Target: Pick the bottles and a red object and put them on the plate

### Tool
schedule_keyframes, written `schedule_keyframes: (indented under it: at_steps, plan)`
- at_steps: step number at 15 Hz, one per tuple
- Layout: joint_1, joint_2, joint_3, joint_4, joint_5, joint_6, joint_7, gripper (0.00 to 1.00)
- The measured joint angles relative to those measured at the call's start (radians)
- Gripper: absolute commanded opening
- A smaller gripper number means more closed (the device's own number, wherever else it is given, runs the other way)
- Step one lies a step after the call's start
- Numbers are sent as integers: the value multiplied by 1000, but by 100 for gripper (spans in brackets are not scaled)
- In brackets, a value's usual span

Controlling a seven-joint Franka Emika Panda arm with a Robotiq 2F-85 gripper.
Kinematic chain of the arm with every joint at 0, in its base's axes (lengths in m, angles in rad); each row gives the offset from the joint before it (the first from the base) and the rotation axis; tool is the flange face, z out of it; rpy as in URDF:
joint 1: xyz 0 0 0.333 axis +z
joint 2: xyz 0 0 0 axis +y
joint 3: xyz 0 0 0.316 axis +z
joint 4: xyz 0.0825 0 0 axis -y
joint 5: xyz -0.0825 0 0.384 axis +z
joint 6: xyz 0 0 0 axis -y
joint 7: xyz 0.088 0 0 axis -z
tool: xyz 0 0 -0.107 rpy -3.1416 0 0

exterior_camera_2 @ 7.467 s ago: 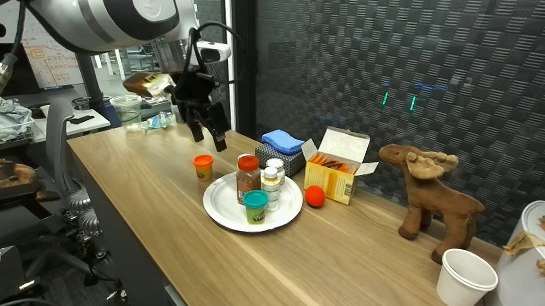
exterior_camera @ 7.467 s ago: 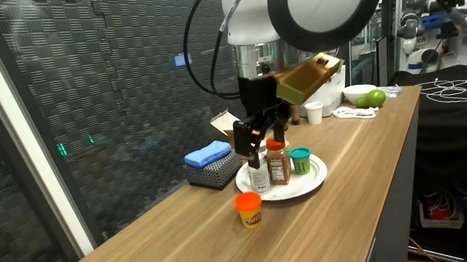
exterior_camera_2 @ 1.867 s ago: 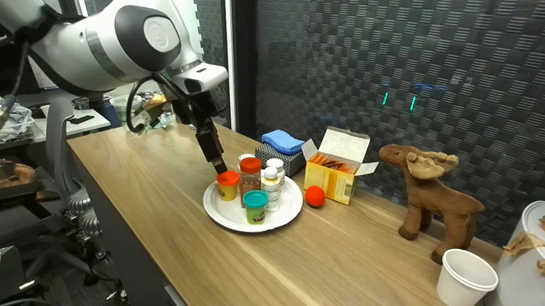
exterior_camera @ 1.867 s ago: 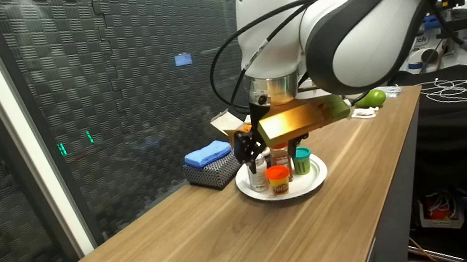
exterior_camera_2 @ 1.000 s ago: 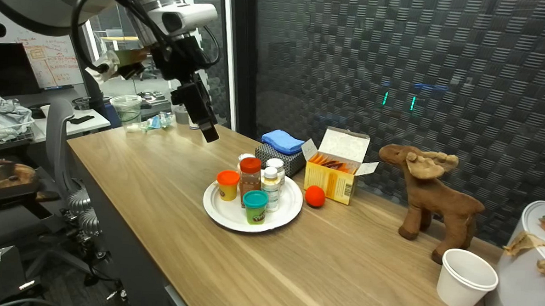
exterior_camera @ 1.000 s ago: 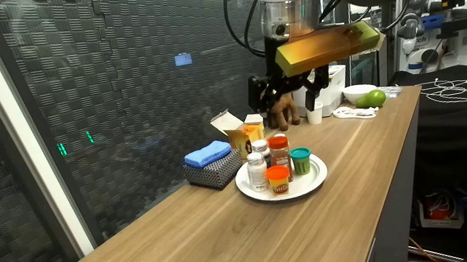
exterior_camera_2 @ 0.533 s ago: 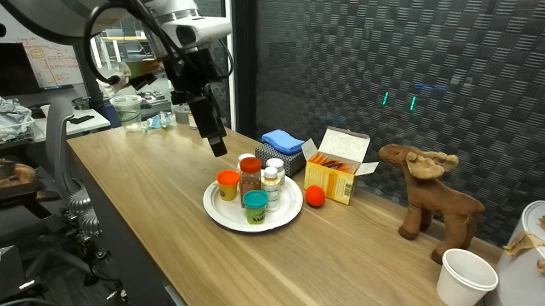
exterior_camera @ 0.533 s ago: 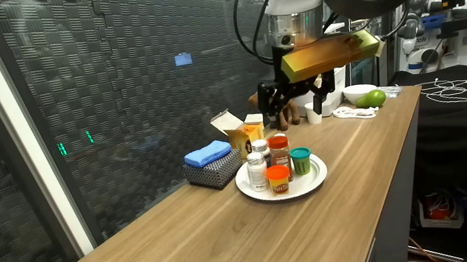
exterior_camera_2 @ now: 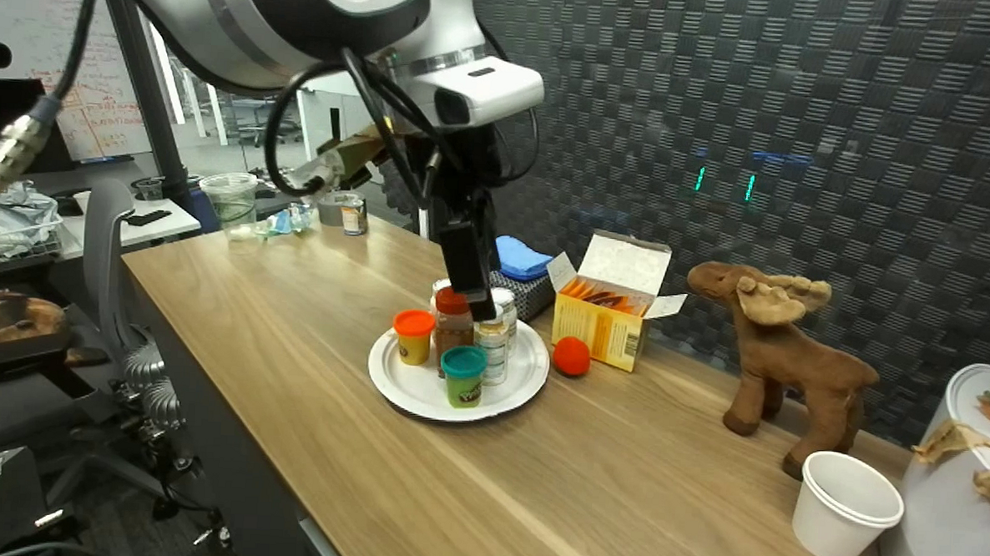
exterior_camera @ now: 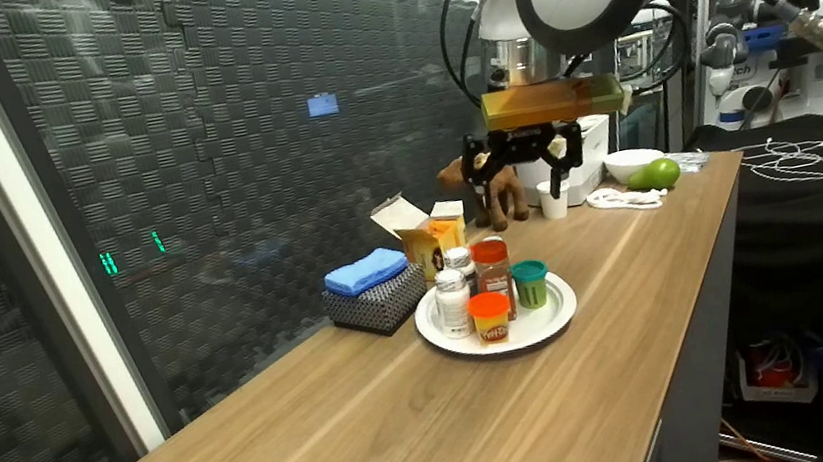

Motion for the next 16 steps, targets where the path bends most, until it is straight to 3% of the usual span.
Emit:
schedule_keyframes:
  at_steps: [10,16]
  plan:
    - [0,217,-31,194,5,6,-18,100]
    - [-1,333,-43,293,92,5,-104,100]
